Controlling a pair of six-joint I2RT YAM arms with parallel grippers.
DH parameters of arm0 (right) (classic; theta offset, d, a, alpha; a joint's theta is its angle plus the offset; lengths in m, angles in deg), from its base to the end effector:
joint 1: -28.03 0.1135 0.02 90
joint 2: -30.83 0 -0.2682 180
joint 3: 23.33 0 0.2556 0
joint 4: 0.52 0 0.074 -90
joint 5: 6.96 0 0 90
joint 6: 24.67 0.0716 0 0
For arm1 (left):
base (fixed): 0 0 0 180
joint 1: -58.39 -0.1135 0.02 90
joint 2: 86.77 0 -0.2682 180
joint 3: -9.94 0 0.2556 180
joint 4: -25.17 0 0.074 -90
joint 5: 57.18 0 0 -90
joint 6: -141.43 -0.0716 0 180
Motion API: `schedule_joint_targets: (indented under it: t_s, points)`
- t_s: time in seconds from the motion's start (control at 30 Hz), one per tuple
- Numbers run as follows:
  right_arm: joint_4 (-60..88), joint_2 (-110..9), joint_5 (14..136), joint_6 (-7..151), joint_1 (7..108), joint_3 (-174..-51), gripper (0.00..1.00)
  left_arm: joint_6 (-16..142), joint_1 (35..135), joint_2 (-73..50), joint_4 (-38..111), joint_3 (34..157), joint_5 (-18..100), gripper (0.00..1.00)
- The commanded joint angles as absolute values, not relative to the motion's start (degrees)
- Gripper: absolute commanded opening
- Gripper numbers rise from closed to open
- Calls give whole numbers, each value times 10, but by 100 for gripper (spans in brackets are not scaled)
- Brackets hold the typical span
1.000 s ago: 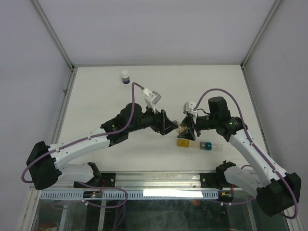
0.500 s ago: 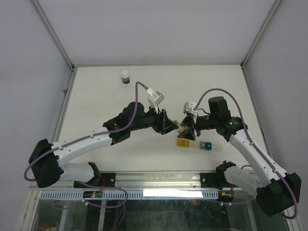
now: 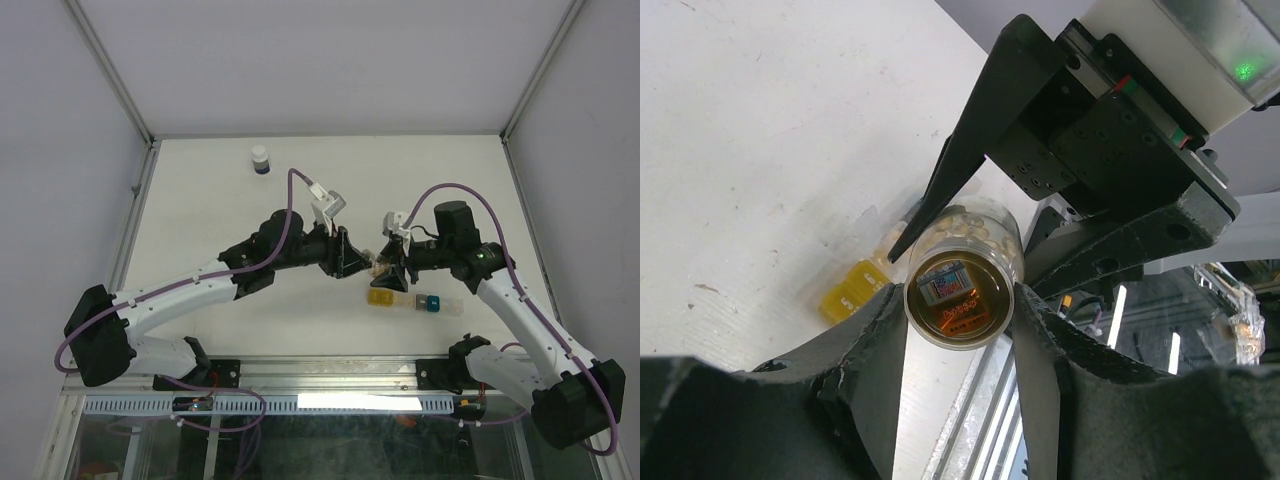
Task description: Sort the pills into containers
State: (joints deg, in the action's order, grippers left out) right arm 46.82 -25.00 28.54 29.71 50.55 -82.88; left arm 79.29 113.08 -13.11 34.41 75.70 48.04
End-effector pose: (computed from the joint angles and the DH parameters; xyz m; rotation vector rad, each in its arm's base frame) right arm 0.1699 0.1335 0.2723 -1.4059 1.5883 0.9586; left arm 0.1780 -0.2838 0.2936 0.6703 1.9415 -1.2005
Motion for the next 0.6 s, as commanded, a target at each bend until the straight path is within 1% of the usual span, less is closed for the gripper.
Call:
schedule_joint_targets:
  t_s: [0.0, 0.2, 0.33, 0.43, 0.57]
  points:
    - [434, -243, 263, 303, 505, -849, 0, 782, 1138, -121, 309, 778, 534, 26]
    - [434, -240, 262, 303, 504, -849, 0, 702, 1137, -104, 228, 742, 644, 23]
    - [433, -237, 260, 303, 502, -849, 0, 618, 1137, -93, 217, 738, 702, 19]
    - [434, -237, 259, 304, 502, -849, 0, 516, 1137, -99, 228, 730, 730, 18]
    - [434, -236, 259, 303, 502, -848, 0, 303, 1136, -106, 285, 719, 797, 20]
